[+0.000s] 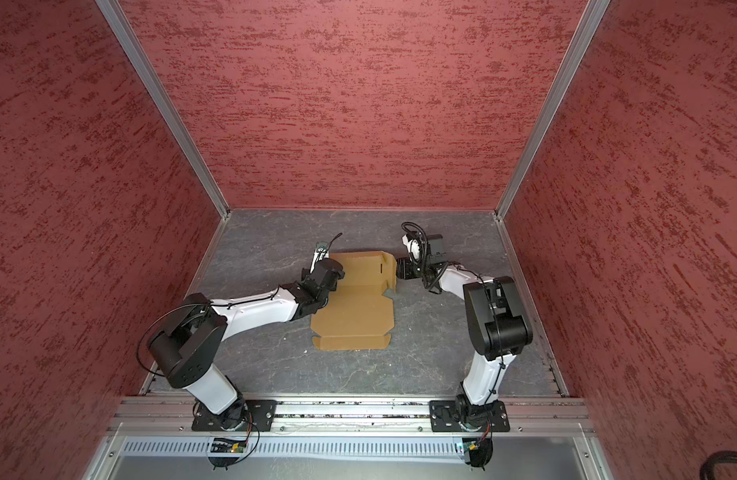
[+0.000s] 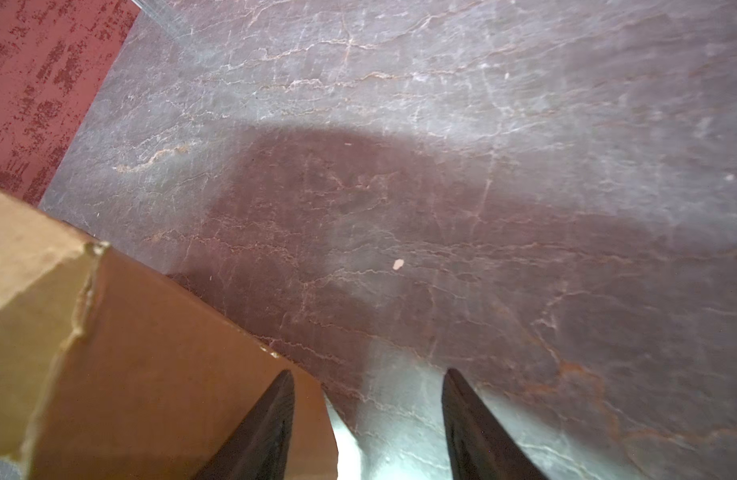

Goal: Fold the paper box

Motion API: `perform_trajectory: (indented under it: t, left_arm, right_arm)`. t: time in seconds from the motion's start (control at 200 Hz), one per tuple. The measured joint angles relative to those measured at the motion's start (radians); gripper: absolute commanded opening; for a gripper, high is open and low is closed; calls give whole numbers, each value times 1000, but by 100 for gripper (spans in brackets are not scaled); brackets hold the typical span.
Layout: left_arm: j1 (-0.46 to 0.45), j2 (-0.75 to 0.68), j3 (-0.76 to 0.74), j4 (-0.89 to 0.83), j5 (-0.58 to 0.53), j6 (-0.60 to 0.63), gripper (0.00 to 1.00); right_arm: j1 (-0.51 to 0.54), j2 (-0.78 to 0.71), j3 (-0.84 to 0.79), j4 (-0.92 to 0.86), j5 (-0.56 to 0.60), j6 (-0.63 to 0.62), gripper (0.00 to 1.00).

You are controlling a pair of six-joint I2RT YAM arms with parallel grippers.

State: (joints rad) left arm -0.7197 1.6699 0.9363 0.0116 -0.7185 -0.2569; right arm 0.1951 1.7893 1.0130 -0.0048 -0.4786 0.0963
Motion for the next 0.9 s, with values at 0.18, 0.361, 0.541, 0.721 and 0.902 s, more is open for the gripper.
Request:
perform_trajectory:
  t: [0.18, 0.361, 0.541, 0.721, 0.902]
  left_arm:
    - [-10, 8, 10, -14, -19, -9, 0]
    - [-16, 11, 13, -20, -31, -21, 0]
    - [-21, 13, 15, -23, -39, -24, 0]
    - [-23, 13, 15, -23, -40, -24, 0]
    - [-22, 13, 15, -22, -39, -23, 0]
  right_arm:
    - [13, -40, -46, -1, 6, 4, 58]
    - [33, -96, -98, 0, 15, 16, 58]
    - [51, -117, -106, 0, 16, 21, 58]
    - [61, -118, -106, 1, 16, 23, 57]
    - [79, -117, -106, 1, 16, 23, 57]
